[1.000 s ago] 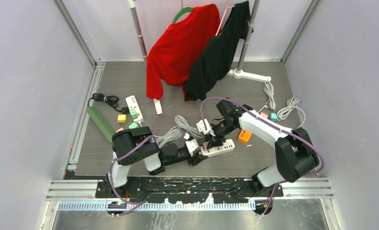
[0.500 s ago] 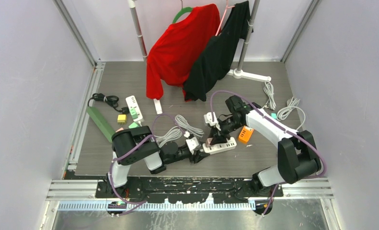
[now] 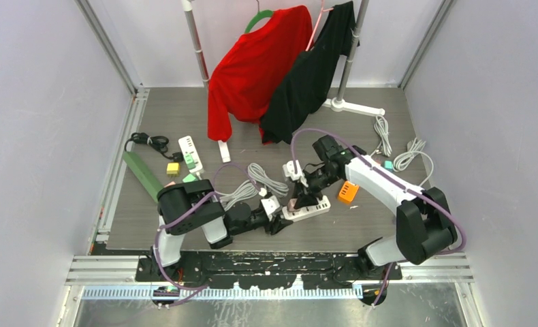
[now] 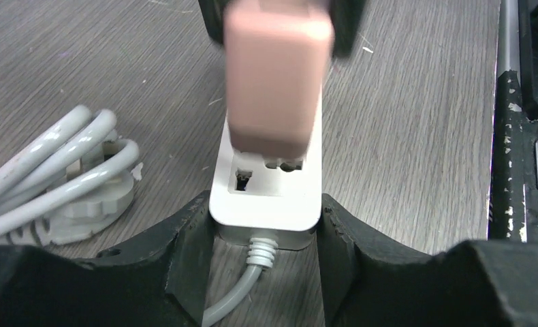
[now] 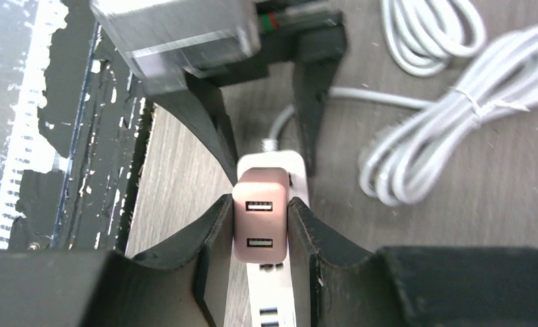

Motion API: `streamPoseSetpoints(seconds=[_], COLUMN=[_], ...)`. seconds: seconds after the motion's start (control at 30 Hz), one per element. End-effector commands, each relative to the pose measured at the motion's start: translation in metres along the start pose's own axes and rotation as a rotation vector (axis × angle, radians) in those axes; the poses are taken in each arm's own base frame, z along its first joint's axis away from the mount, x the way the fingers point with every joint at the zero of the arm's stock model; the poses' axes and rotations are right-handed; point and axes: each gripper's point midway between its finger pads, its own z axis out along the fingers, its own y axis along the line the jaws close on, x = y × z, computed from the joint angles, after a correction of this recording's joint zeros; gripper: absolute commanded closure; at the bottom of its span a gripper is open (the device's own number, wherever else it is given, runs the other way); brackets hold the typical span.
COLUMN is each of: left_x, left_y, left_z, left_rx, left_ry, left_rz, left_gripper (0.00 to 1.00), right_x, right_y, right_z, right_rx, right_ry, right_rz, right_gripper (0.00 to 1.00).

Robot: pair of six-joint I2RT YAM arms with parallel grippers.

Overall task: Pull the plug off the socket
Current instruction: Remove the plug from the socket, then place the plug at the center of the board.

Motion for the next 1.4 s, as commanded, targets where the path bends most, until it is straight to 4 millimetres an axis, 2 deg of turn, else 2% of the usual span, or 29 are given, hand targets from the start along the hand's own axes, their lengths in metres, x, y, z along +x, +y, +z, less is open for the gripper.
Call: streamPoseSetpoints(seconds=[0.0,0.07,0.1,0.13,0.2,0.37,0.47,0.53,0.67,0.83,0.9,0.97,1.03,1.07,1.17,1.27,1.33,1.37], left_x=[-0.004,-0.019,-0.026,-0.035,-0.047,-0.075,-0.097,-0.116,-0.147,-0.185,-0.194,-0.2,-0.204,-0.205,-0.209,-0.207,-0.204,-0.202], left_y=[0.01,0.01,0.01,0.009,0.007,0.0,0.007,0.012,0.015,0.01,0.005,0.001,0.001,0.004,0.017,0.027,0.029,0.029], left_z=[-0.013,-0.018,-0.021,-0.024,-0.027,-0.04,-0.06,-0.077,-0.104,-0.122,-0.125,-0.125,-0.124,-0.124,-0.122,-0.114,-0.107,-0.103], left_rx=[-0.06,-0.072,-0.078,-0.08,-0.073,-0.068,-0.136,-0.183,-0.224,-0.214,-0.196,-0.179,-0.184,-0.202,-0.295,-0.377,-0.415,-0.436], left_ry=[0.011,-0.023,-0.032,-0.038,-0.027,0.097,0.137,0.124,0.081,-0.001,-0.015,-0.017,-0.012,-0.007,0.008,0.059,0.118,0.151], left_rz=[-0.044,-0.077,-0.096,-0.107,-0.124,-0.159,-0.188,-0.206,-0.244,-0.304,-0.322,-0.343,-0.363,-0.374,-0.419,-0.472,-0.494,-0.485], left_gripper=[0.5,0.25,0.18,0.12,0.07,0.05,0.04,0.02,0.0,0.0,0.0,0.0,0.0,0.0,0.0,0.02,0.02,0.03], right_x=[-0.026,-0.03,-0.033,-0.037,-0.044,-0.071,-0.085,-0.092,-0.088,-0.08,-0.072,-0.052,-0.04,-0.044,-0.057,-0.065,-0.06,-0.051], right_y=[-0.016,-0.015,-0.01,-0.008,-0.006,-0.005,0.001,0.002,-0.002,-0.012,-0.021,-0.04,-0.06,-0.062,-0.07,-0.075,-0.078,-0.079], right_z=[-0.04,-0.056,-0.063,-0.07,-0.082,-0.112,-0.123,-0.127,-0.129,-0.134,-0.135,-0.133,-0.135,-0.137,-0.133,-0.112,-0.1,-0.095], right_rx=[0.088,0.094,0.082,0.08,0.078,0.051,0.006,-0.03,-0.031,-0.028,0.023,0.186,0.389,0.433,0.425,0.323,0.274,0.28], right_ry=[-0.085,-0.139,-0.166,-0.196,-0.265,-0.445,-0.505,-0.536,-0.519,-0.419,-0.334,-0.198,-0.114,-0.124,-0.207,-0.294,-0.343,-0.333], right_rz=[0.044,0.083,0.117,0.137,0.188,0.363,0.414,0.519,0.545,0.637,0.681,0.808,0.789,0.775,0.867,1.009,1.083,1.117], right_gripper=[0.99,0.99,0.99,0.99,0.99,0.99,0.99,0.99,0.99,0.99,0.99,0.99,0.99,0.99,0.99,0.99,0.99,0.99])
